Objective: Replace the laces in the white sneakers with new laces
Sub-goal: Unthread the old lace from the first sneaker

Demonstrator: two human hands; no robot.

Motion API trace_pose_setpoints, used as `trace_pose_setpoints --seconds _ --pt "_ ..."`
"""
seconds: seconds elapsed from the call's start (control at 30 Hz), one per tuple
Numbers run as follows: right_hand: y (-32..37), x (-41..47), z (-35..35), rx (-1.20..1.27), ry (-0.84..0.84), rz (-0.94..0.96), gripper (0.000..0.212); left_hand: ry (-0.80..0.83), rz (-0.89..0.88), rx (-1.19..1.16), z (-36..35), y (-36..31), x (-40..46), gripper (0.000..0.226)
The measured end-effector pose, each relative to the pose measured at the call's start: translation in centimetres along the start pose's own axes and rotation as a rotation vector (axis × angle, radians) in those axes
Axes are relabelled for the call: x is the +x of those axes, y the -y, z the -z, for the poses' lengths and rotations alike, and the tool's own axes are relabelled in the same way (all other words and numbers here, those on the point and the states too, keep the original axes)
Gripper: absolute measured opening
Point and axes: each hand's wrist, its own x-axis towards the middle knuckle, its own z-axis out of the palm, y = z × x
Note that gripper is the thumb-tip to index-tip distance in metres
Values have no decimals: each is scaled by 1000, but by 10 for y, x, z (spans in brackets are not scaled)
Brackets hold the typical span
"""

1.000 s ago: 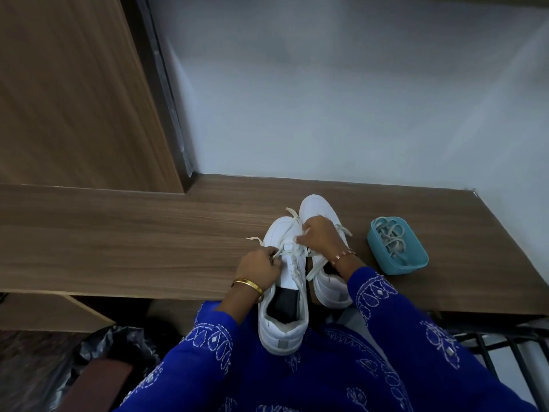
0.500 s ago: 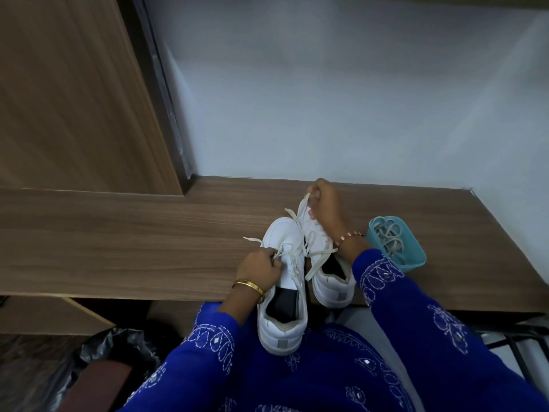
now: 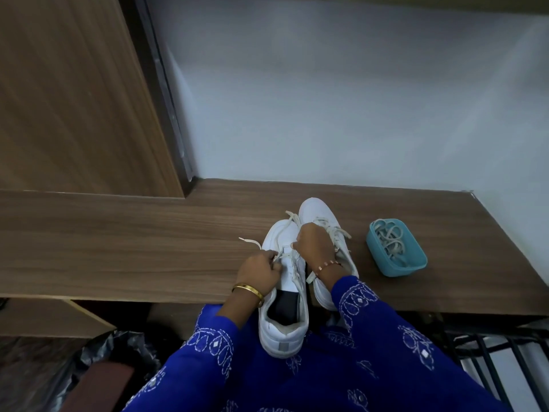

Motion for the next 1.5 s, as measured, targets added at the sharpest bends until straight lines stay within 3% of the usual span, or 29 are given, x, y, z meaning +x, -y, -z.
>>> trace_pose_setpoints --seconds 0.03,0.13,0.37,0.53,0.67,0.73,0.87,0.97,1.1,1.37,1.5 --pt "1 0 1 -30 -32 19 12 1 1 13 0 0 0 32" --pt "2 2 9 -101 -66 72 21 5 -15 80 -1 0 1 32" --pt "13 10 23 -24 -157 297 23 -33 -33 144 3 -1 1 54" --pt "10 14 15 400 -196 107 25 -69 -44 223 4 7 3 64" --pt "-4 19 16 471 -99 15 37 -42 -50 258 -5 8 1 70" --pt "-9 21 14 479 -60 -35 30 -5 -37 206 -11 10 -1 57" --pt "-13 16 2 417 69 -93 18 -2 -20 211 -20 13 -7 64" --pt "-13 11 -9 383 -40 -46 13 15 4 228 -17 8 -5 66" --pt "-10 12 -5 292 -118 64 20 73 -2 252 -8 4 -3 55" --pt "-11 28 38 329 -355 80 21 100 -49 439 -10 0 -7 67" --pt "-17 37 55 362 -360 94 22 91 -67 419 -12 2 -5 68"
